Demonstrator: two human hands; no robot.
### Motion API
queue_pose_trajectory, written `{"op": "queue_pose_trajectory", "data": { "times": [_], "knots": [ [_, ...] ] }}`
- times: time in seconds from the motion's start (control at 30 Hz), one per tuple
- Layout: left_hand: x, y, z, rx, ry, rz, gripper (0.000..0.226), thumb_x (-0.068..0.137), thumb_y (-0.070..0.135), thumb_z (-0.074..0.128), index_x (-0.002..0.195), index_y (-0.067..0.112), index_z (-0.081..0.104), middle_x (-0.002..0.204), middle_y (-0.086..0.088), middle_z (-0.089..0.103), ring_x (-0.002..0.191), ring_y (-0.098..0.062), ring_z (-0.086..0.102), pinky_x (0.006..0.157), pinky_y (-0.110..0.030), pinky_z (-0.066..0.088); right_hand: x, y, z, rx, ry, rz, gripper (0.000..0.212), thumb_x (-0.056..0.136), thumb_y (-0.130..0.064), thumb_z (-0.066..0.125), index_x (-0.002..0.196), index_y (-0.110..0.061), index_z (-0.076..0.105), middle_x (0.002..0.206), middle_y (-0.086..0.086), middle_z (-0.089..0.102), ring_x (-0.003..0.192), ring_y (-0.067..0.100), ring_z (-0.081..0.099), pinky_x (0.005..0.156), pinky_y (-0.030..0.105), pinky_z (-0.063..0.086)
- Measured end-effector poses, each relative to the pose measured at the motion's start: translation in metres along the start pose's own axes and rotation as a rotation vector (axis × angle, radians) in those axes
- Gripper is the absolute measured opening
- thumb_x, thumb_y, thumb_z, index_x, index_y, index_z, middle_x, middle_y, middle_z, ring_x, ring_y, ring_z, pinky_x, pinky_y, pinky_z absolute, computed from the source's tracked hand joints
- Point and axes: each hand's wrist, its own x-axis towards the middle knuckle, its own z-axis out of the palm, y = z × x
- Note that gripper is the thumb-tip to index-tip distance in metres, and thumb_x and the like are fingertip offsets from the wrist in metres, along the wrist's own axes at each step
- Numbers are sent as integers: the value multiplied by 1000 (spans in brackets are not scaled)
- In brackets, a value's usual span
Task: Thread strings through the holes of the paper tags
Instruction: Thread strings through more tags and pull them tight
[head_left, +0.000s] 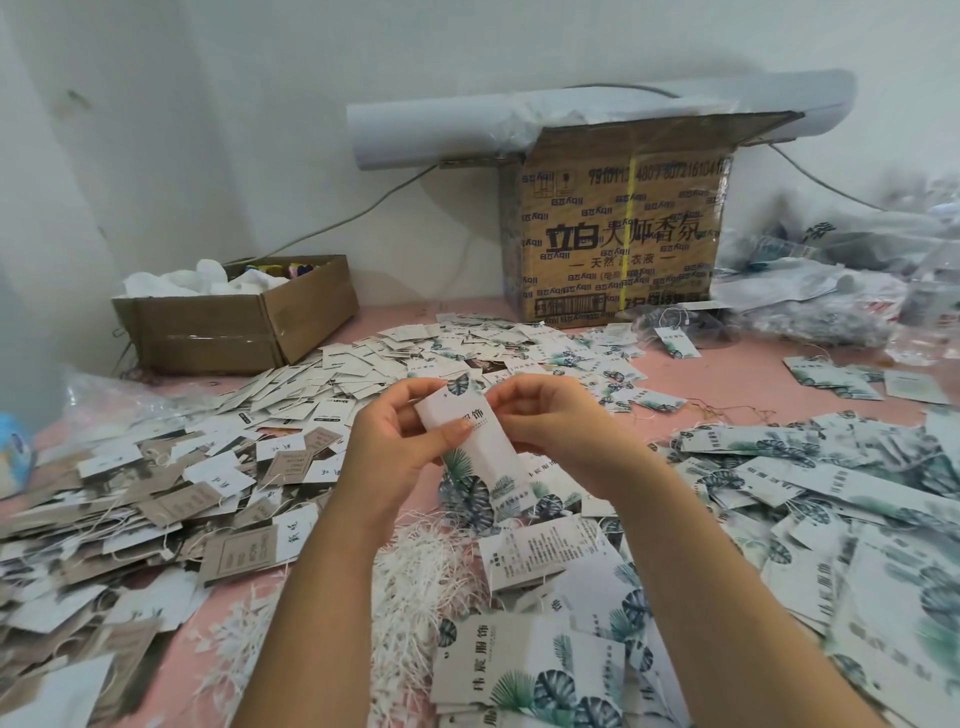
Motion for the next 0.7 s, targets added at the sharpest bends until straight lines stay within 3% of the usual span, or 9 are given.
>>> {"op": "queue_pose_trajectory", "data": {
  "times": [0.23, 0.3, 0.4, 0.53, 0.6, 0.7],
  "knots": [
    [2, 2, -8, 81, 13, -9, 37, 67, 4, 77, 95, 23, 62, 76, 5, 73, 72, -12, 66, 64, -32, 54, -1, -3, -2, 89, -126, 86, 12, 92, -9, 52, 91, -7, 63, 81, 6, 69, 73, 16, 66, 70, 26, 57],
    [1, 5, -10, 116, -26, -23, 39, 62, 14, 79, 95, 24, 62, 77, 5, 73, 70, -9, 67, 63, -31, 54, -1, -4, -1, 57, -135, 78, 6, 88, -3, 56, 89, -7, 60, 76, 5, 70, 70, 16, 67, 69, 26, 57],
    [-2, 7, -14, 158, -106, -79, 43, 55, 47, 73, 90, 24, 66, 75, 4, 72, 67, -11, 64, 58, -26, 50, -2, -6, -1, -47, -197, 106, 11, 85, 5, 58, 88, -6, 56, 75, 6, 69, 69, 16, 67, 69, 27, 57],
    [-3, 9, -18, 166, -146, -177, 60, 64, 70, 50, 89, 19, 67, 72, 4, 68, 59, -8, 58, 51, -18, 42, -12, -11, -3, -386, -638, 347, 19, 86, 8, 56, 84, -10, 58, 66, -3, 65, 60, 7, 61, 60, 17, 53],
    [-3, 7, -20, 244, -146, -213, 52, 72, 66, 49, 89, 20, 68, 72, 5, 68, 59, -6, 58, 51, -18, 41, -13, -10, 2, -529, -777, 477, 16, 86, 9, 55, 90, -5, 62, 64, -5, 64, 60, 7, 59, 60, 16, 53],
    [-4, -1, -20, 471, -212, -248, 21, 88, 41, 57, 92, 22, 65, 77, 6, 68, 61, -6, 57, 52, -17, 41, -10, -6, 13, -697, -807, 589, 27, 88, 3, 56, 115, 7, 57, 80, 10, 64, 66, 13, 58, 63, 19, 53]
  ]
}}
